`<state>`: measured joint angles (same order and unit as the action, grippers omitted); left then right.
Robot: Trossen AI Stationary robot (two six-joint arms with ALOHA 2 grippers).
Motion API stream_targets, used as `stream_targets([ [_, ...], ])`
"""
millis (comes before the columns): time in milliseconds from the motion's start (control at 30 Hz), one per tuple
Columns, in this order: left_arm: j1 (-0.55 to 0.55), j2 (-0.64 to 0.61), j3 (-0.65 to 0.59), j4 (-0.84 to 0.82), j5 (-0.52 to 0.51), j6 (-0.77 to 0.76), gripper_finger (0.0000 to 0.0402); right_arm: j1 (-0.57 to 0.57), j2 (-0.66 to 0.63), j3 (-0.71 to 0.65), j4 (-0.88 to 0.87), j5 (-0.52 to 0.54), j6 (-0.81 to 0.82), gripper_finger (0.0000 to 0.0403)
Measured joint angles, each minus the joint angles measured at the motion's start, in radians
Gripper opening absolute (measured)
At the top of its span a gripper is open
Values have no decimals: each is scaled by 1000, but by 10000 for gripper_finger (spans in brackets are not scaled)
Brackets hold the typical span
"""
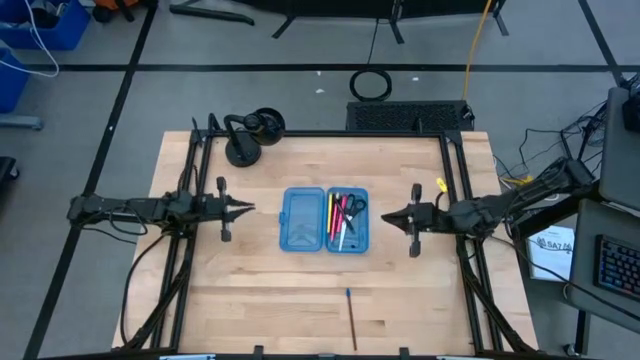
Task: Pick & place school supplies into a supply box
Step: Put the brown pencil into the blue supply box
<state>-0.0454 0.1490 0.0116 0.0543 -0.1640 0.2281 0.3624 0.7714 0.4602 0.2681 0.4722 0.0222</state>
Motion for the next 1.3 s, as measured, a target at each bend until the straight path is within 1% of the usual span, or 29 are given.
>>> stream_targets([
  [133, 0, 11, 1, 3, -129, -51, 37, -10, -48, -87, 120, -5, -36, 0],
  [200, 0, 17, 1, 5, -162, -86, 37, -9, -75, -123, 108, -8, -51, 0],
  [300, 0, 17, 1, 7, -170, -112, 37, -16, -127, -170, 78, -48, -108, 0],
  [367, 0, 17, 1, 7, -170, -111, 37, -31, -184, -182, 47, -96, -126, 0],
  [467, 0, 17, 1, 7, -171, -120, 37, -51, -283, -183, -39, -171, -127, 0],
  [567, 0, 17, 1, 4, -159, -162, 37, -56, -362, -187, -106, -200, -100, 0],
  [633, 0, 17, 1, 2, -153, -198, 37, -55, -406, -214, -90, -248, -96, 0],
  [700, 0, 23, 1, 2, -157, -244, 37, -54, -443, -262, -29, -289, -92, 0],
  [833, 0, 40, 1, 2, -198, -312, 37, -66, -490, -354, 36, -292, -79, 0],
  [933, 0, 65, 2, 3, -228, -340, 37, -78, -498, -403, 106, -290, -83, 0],
  [967, 0, 77, 5, -5, -246, -343, 37, -81, -499, -416, 138, -292, -86, 0],
  [1067, 0, 137, 24, -26, -307, -349, 37, -81, -498, -441, 142, -288, -86, 0],
  [1100, 0, 164, 38, -23, -310, -355, 37, -81, -498, -440, 130, -287, -86, 0],
  [1133, 0, 197, 61, -13, -308, -363, 37, -81, -497, -441, 131, -288, -86, 0],
  [1200, -12, 269, 126, 0, -274, -370, 37, -81, -497, -441, 133, -288, -68, 0],
  [1300, -48, 418, 243, -7, -239, -352, 37, -81, -495, -442, 132, -290, -26, 0],
])
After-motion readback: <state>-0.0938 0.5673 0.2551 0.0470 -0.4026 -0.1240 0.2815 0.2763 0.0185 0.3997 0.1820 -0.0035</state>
